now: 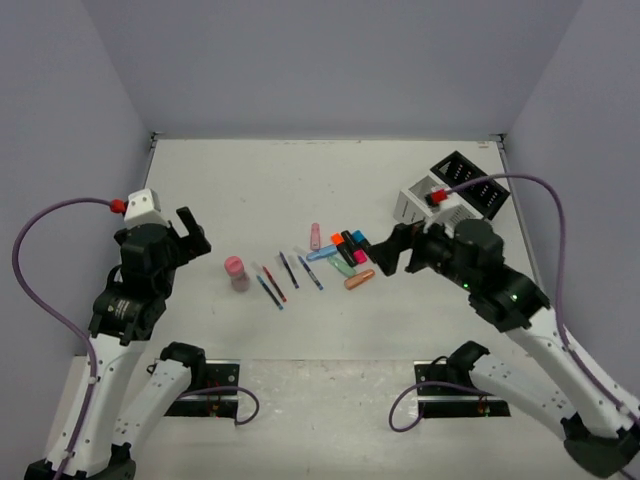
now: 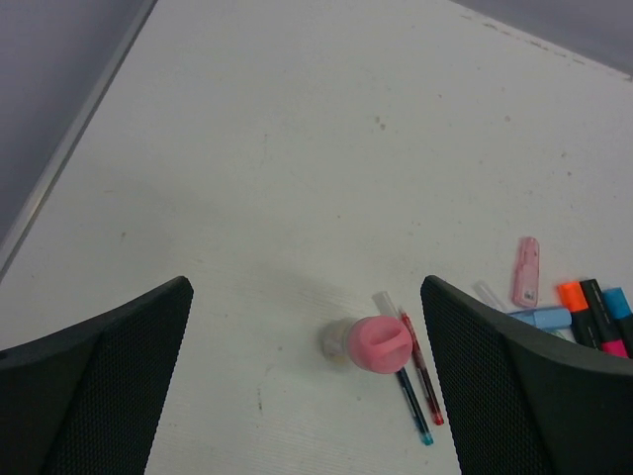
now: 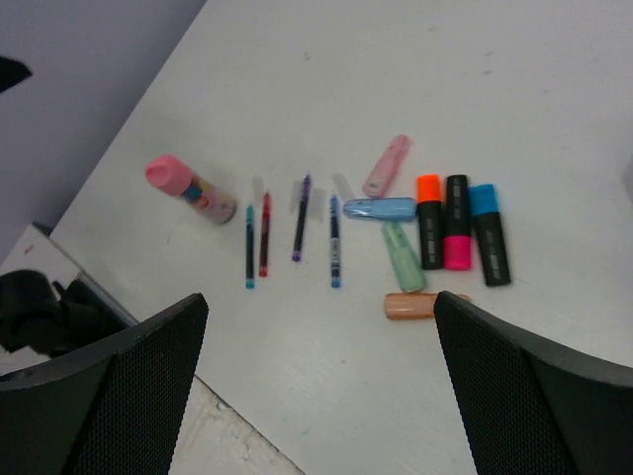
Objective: Sort the stationery into containers
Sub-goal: Pick up the stationery from the center of the board.
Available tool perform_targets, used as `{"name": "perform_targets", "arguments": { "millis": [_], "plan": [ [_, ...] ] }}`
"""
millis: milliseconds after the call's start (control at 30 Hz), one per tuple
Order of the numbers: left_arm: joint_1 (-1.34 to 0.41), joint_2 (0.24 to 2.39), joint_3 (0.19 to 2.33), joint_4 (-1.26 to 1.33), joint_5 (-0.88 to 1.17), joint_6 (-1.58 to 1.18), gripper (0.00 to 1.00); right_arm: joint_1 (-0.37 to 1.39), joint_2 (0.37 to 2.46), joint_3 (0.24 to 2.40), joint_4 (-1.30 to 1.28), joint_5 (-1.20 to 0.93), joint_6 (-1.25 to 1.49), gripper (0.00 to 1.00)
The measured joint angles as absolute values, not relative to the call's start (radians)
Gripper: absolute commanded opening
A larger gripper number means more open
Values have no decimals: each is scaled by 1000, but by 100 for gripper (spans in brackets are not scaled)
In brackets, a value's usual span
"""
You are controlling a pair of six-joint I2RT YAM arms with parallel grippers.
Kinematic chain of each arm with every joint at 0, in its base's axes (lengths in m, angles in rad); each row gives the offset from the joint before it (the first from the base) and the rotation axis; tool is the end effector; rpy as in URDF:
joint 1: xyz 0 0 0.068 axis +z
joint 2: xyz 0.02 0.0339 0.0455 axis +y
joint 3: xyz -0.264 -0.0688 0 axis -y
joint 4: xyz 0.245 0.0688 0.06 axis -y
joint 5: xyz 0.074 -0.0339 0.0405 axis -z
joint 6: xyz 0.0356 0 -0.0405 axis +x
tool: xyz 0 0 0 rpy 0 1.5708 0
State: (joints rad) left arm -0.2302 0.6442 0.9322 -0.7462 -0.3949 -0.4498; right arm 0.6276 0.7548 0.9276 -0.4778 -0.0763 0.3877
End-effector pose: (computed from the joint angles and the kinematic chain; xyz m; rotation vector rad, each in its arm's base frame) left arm 0.1225 -0.0146 0.3519 -0.4609 1.9375 -0.0371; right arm 0.1305 0.0980 0.3627 -0.2871 1.9267 0.7593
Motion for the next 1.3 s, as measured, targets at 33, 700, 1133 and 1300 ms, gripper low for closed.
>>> {"name": "perform_targets", "arguments": {
  "millis": [33, 700, 1133, 1300],
  "plan": [
    [-230, 621, 908, -738, -413, -456, 100, 701, 817, 931, -435, -66, 383, 99],
    [-223, 474, 838, -740, -597, -541, 100, 1153, 2013, 1553, -5, 102, 294, 95],
    [-223, 443, 836, -734, -593, -540, 100, 1194, 2185, 1704, -79, 189, 263, 62],
    [-223, 443, 836, -732, -586, -540, 100, 1200, 2187, 1704, -87, 227, 261, 13]
  ]
}}
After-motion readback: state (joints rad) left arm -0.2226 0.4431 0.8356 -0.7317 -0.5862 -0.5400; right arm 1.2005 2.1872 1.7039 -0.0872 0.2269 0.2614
